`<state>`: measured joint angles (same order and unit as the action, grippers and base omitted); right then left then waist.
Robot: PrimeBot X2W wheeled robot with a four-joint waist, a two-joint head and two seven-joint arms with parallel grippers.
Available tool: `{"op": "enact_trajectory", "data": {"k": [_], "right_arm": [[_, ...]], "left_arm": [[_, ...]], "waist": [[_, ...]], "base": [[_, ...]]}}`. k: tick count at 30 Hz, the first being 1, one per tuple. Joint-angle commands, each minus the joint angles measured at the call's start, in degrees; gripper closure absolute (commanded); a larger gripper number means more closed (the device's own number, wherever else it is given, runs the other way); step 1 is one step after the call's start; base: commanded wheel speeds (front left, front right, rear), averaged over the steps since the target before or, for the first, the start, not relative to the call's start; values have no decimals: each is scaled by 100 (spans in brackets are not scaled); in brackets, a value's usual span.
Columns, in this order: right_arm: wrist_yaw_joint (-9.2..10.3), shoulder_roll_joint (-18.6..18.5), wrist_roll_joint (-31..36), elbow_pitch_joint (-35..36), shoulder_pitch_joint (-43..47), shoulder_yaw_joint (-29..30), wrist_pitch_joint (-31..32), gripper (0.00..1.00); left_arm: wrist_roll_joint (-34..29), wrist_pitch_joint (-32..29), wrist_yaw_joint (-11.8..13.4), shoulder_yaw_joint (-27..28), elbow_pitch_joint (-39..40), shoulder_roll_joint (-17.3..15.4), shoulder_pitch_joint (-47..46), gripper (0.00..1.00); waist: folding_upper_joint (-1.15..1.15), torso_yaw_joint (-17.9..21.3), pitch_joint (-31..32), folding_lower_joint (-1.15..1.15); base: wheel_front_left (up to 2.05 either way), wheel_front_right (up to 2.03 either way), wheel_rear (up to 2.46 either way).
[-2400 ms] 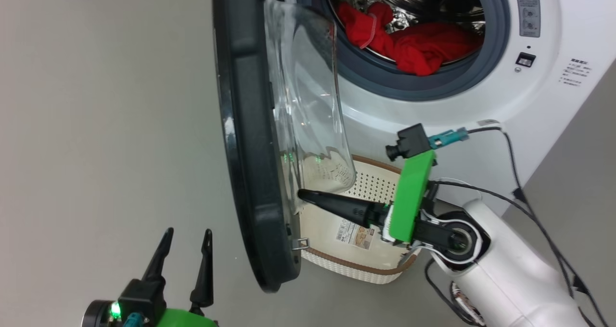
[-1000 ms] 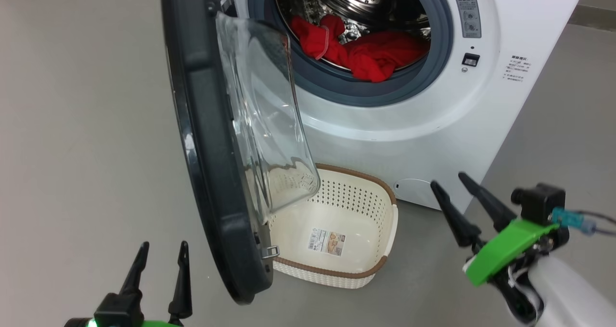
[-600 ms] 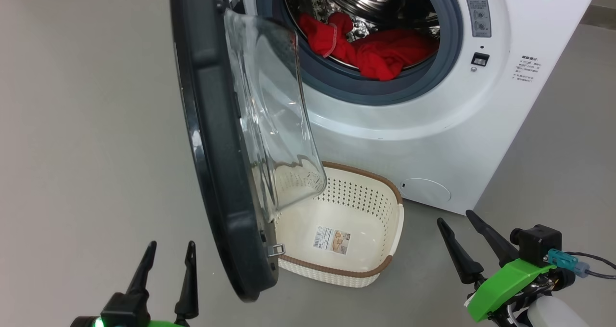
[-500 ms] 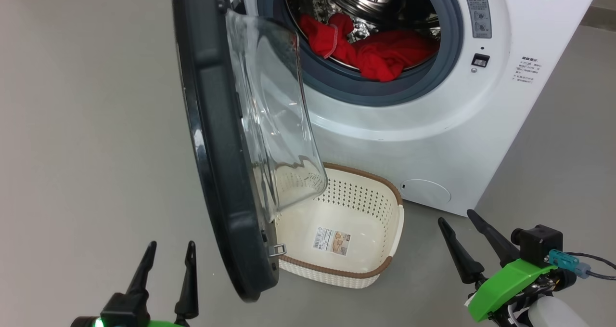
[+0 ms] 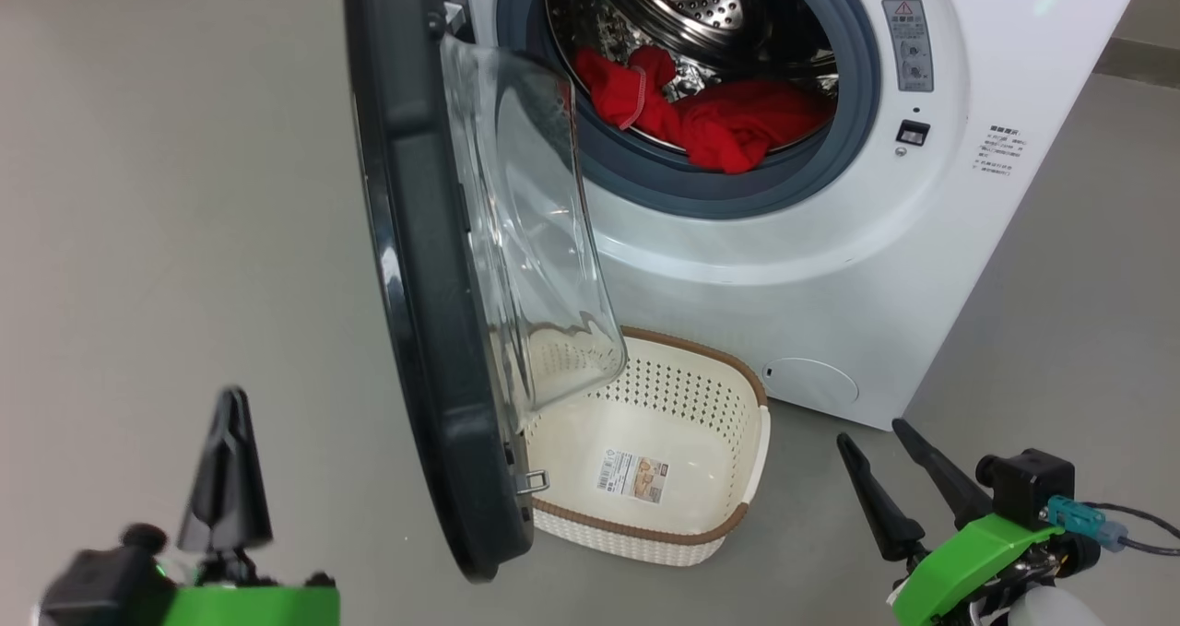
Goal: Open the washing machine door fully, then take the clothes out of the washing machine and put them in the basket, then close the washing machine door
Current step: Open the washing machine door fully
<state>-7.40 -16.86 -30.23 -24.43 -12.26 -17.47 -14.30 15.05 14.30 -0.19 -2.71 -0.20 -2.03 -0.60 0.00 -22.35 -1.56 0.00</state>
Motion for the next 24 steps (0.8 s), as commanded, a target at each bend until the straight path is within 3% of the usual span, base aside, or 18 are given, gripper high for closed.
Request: {"op": "enact_trajectory", "data": {"k": [1, 7, 12, 17, 24], "right_arm": [[-9, -36, 69, 126, 96, -63, -70, 0], [-9, -43, 100, 156, 94, -23, -70, 0], [-9, -40, 86, 128, 70, -63, -70, 0], [-9, -55, 76, 121, 30, -81, -70, 0], [-9, -59, 41, 110, 4, -126, -70, 0]], "left_arm": [[117, 70, 47, 207, 627, -85, -294, 100], [-42, 70, -94, -396, 1961, -85, -337, 100], [-339, 70, -323, -1341, 2155, -85, -105, 100], [-39, 70, -412, -2042, 1849, -85, 77, 100], [755, 70, -409, -2552, 522, -85, 45, 100]], "waist": [[0, 1, 20, 0], [0, 31, 47, 0], [0, 74, 35, 0], [0, 80, 11, 0], [0, 89, -10, 0]], "base": [[0, 0, 0], [0, 0, 0], [0, 0, 0], [0, 0, 0], [0, 0, 0]]}}
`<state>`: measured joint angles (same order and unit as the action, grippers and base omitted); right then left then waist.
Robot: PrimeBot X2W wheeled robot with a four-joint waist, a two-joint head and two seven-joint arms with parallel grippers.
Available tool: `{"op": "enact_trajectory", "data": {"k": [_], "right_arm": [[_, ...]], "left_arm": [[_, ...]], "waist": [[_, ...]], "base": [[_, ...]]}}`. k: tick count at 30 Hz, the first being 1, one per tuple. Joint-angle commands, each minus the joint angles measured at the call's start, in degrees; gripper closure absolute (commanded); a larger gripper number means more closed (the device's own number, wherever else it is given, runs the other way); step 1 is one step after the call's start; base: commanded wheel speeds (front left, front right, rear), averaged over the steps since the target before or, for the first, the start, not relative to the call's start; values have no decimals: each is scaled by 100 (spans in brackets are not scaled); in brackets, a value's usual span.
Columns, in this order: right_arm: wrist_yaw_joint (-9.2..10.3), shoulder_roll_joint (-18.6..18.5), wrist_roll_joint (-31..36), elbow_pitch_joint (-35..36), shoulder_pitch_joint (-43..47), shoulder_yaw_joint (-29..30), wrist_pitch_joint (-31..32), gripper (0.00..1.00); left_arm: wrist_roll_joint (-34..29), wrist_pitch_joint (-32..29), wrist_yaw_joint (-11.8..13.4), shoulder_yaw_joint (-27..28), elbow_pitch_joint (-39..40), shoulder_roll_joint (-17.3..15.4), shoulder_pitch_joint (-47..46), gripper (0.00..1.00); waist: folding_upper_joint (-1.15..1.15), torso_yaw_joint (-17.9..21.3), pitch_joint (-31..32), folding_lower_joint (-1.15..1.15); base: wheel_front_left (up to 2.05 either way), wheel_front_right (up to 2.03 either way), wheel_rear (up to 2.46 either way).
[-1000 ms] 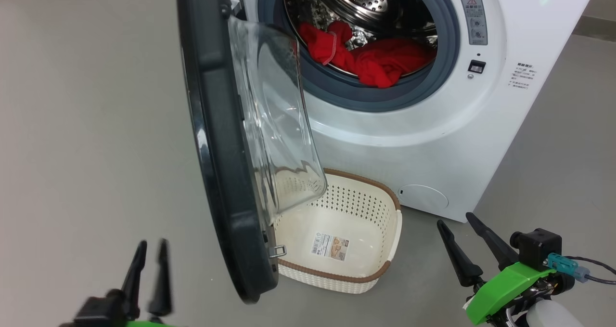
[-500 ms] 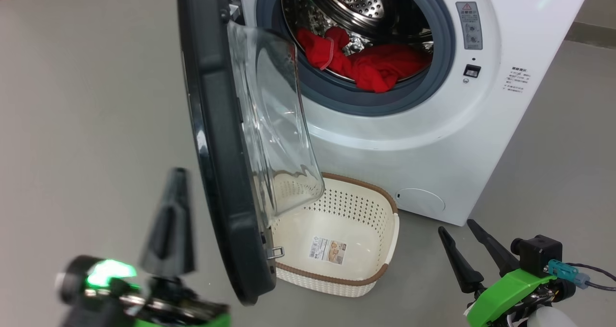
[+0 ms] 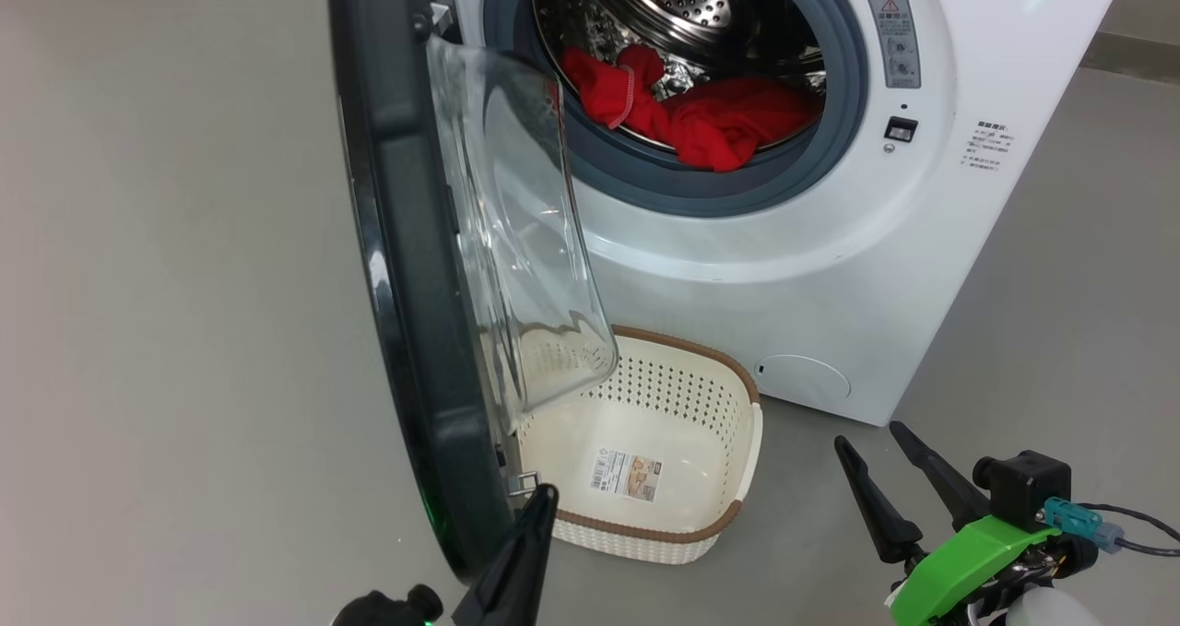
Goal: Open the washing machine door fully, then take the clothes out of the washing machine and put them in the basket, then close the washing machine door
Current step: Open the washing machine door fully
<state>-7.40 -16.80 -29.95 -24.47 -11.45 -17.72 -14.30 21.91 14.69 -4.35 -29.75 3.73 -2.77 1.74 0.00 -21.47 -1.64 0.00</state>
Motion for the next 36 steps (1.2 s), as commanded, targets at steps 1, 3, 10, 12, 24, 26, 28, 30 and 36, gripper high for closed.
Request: {"op": "enact_trajectory", "data": {"k": [1, 3, 10, 12, 24, 26, 28, 30, 36], "right_arm": [[-9, -65, 9, 112, -83, -104, -70, 0], [-9, -59, 9, 112, -90, -114, -70, 0], [-9, -70, -10, 101, -105, -68, -70, 0], [-9, -65, -8, 103, -104, -61, -70, 0], [-9, -28, 26, 136, -74, -61, -70, 0], [-9, -35, 30, 134, -68, -61, -70, 0], [-9, -40, 34, 138, -61, -53, -70, 0], [-9, -43, 37, 137, -62, -54, -70, 0], [-9, -69, 38, 134, -96, -65, -70, 0]], "left_arm": [[247, 31, 45, 173, 12, -10, -232, 100], [321, 31, 92, 195, -250, -10, -348, 100], [465, 31, 248, 517, -788, -10, -579, 100], [487, 31, 279, 613, -874, -10, -584, 100], [255, 31, 656, 1719, -983, -116, -436, 100], [203, 31, 709, 1944, -983, -175, -445, 100], [166, 31, 778, 2181, -1012, -240, -464, 100], [143, 31, 792, 2388, -1092, -330, -508, 100], [42, 31, 764, 2725, -1459, -559, -753, 100]], "waist": [[0, 2, -6, 0], [0, 13, -11, 0], [0, 17, -37, 0], [0, 17, -39, 0], [0, -38, -113, 0], [0, -60, -121, 0], [0, -81, -126, 0], [0, -98, -127, 0], [0, -133, -150, 0]], "base": [[0, 0, 0], [0, 0, 0], [0, 0, 0], [0, 0, 0], [0, 0, 0], [0, 0, 0], [0, 0, 0], [0, 0, 0], [0, 0, 0]]}}
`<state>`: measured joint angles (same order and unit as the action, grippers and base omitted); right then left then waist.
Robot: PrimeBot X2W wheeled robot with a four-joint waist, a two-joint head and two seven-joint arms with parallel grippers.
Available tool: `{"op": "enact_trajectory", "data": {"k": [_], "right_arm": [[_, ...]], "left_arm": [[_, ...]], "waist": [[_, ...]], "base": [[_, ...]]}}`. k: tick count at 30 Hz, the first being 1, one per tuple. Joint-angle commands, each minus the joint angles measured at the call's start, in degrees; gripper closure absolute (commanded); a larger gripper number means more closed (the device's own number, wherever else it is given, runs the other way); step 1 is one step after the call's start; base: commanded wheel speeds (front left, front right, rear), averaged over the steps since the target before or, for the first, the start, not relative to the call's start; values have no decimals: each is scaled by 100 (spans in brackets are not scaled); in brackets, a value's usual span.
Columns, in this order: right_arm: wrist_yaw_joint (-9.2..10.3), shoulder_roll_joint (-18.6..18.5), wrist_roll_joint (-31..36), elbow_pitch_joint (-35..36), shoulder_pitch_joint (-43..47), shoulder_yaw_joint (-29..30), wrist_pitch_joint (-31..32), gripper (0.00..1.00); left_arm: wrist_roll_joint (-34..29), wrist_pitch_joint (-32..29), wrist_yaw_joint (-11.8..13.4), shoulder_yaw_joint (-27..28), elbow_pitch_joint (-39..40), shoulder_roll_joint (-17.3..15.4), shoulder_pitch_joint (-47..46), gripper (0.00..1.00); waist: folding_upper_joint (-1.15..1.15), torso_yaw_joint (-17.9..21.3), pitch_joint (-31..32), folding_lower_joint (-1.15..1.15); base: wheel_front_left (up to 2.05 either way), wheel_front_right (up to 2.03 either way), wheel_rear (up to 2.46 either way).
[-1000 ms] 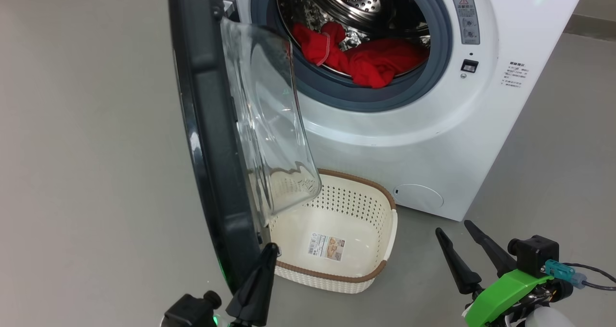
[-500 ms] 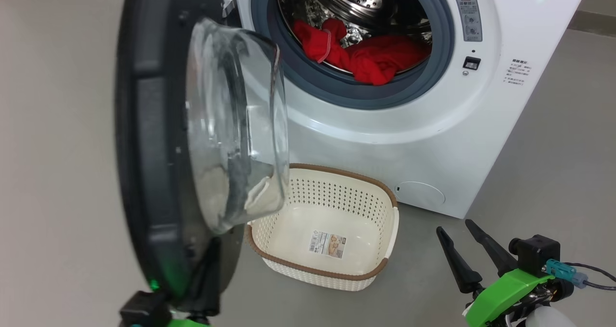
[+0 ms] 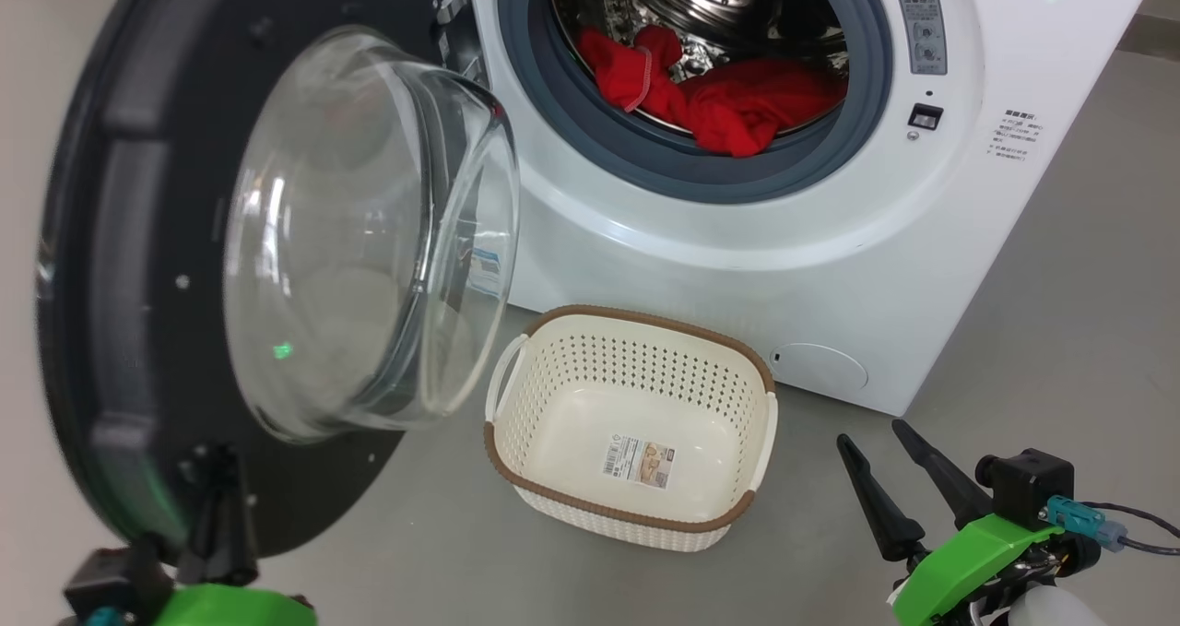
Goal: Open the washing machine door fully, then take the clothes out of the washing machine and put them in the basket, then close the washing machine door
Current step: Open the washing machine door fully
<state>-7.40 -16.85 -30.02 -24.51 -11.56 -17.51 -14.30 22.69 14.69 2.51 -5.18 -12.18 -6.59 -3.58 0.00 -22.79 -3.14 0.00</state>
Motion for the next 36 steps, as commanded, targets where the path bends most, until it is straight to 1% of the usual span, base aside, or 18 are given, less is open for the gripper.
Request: {"op": "enact_trajectory", "data": {"k": [1, 16, 20, 24, 29, 36], "right_arm": [[-9, -72, 44, 139, -94, -88, -70, 0], [-9, -211, 35, 149, -257, -186, -70, 0], [-9, -263, 24, 148, -337, -216, -70, 0], [-9, -310, 15, 148, -380, -218, -70, 0], [-9, -362, 15, 152, -431, -210, -70, 0], [-9, -401, 32, 168, -488, -215, -70, 0]], "left_arm": [[-41, 31, 74, 347, 34, -217, -295, 100], [-333, 31, 8, 1411, -1574, -710, -1587, 100], [-432, 31, 24, 1669, -1868, -773, -1866, 100], [-515, 31, -63, 1887, -2101, -830, -2097, 100], [-625, 31, -54, 2136, -2417, -835, -2312, 100], [-772, 31, -145, 2424, -2698, -842, -2522, 100]], "waist": [[0, -4, -10, 0], [0, 79, -293, 0], [0, 117, -387, 0], [0, 144, -454, 0], [0, 166, -529, 0], [0, 206, -581, 0]], "base": [[0, 0, 0], [0, 0, 0], [0, 0, 0], [0, 0, 0], [0, 0, 0], [0, 0, 0]]}}
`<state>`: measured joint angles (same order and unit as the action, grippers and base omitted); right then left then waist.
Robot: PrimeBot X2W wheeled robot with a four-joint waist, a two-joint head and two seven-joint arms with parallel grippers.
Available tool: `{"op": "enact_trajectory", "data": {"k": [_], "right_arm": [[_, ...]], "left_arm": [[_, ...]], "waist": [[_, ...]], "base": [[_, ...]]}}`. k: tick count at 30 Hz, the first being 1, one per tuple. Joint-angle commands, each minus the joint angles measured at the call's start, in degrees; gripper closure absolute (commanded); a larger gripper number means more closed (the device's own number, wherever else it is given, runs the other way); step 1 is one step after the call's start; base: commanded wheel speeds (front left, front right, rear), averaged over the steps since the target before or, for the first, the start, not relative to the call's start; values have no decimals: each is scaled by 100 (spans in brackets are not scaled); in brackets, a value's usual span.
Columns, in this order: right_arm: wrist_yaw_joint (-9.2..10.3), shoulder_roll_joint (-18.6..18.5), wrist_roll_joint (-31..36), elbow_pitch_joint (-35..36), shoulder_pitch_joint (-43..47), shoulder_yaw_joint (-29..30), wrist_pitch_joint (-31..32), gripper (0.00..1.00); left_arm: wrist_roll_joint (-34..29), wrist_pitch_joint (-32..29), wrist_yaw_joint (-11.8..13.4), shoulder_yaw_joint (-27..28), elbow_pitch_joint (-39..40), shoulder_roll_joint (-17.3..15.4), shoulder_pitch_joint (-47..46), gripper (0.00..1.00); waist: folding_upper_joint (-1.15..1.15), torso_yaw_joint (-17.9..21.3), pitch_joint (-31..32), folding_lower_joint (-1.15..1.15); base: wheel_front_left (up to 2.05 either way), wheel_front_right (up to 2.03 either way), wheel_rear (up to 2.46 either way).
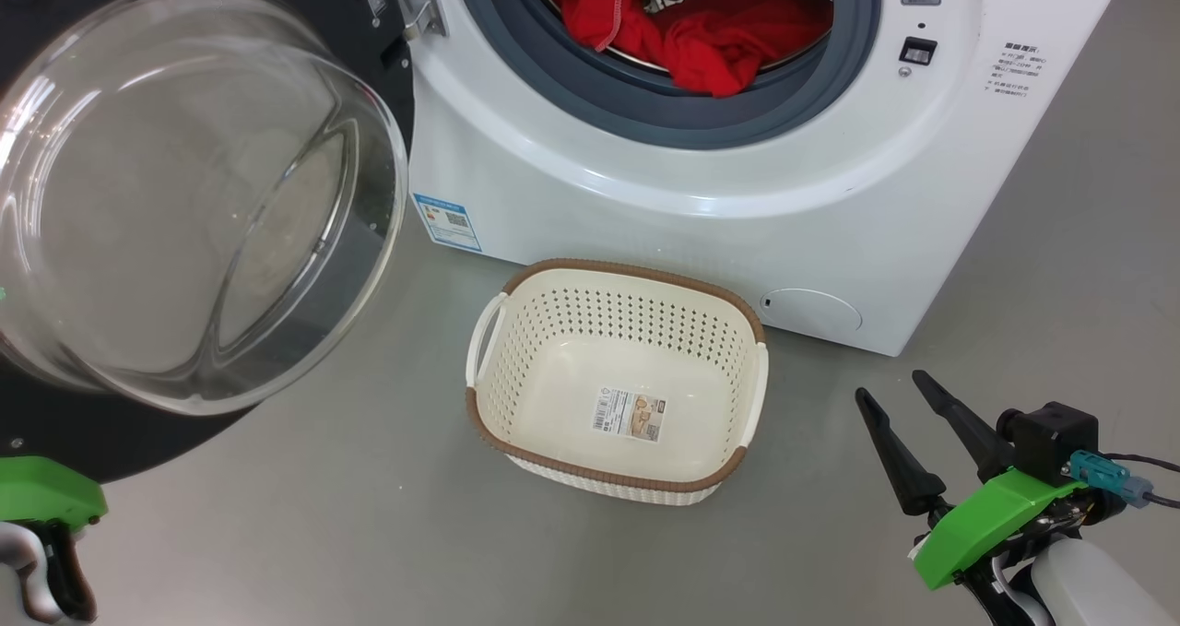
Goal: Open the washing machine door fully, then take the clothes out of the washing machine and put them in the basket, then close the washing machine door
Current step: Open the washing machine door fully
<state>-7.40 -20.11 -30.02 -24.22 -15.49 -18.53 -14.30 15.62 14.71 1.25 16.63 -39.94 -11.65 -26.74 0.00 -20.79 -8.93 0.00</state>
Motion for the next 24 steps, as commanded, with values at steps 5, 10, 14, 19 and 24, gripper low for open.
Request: {"op": "enact_trajectory", "data": {"k": [5, 10, 14, 19, 24], "right_arm": [[-9, -77, 30, 131, -92, -113, -70, 0], [-9, -42, 24, 116, -58, -118, -70, 0], [-9, -10, 15, 117, -28, -112, -70, 0], [-9, 36, 13, 125, 36, -88, -70, 0], [-9, 82, 16, 143, 81, -30, -70, 0]], "left_arm": [[-171, 29, -159, 394, 26, -248, -190, 100], [-246, 29, -298, 489, 99, -116, -72, 100], [-350, 29, -475, 514, 290, 41, 141, 92], [-487, 29, -653, 474, 628, 299, 490, 38], [-558, 29, -797, 297, 1043, 535, 947, 0]], "waist": [[0, 4, 40, 0], [0, 1, 130, 0], [0, -6, 223, 0], [0, 8, 357, 0], [0, 129, 442, 0]], "base": [[0, 0, 0], [0, 0, 0], [0, 0, 0], [0, 0, 0], [0, 0, 0]]}}
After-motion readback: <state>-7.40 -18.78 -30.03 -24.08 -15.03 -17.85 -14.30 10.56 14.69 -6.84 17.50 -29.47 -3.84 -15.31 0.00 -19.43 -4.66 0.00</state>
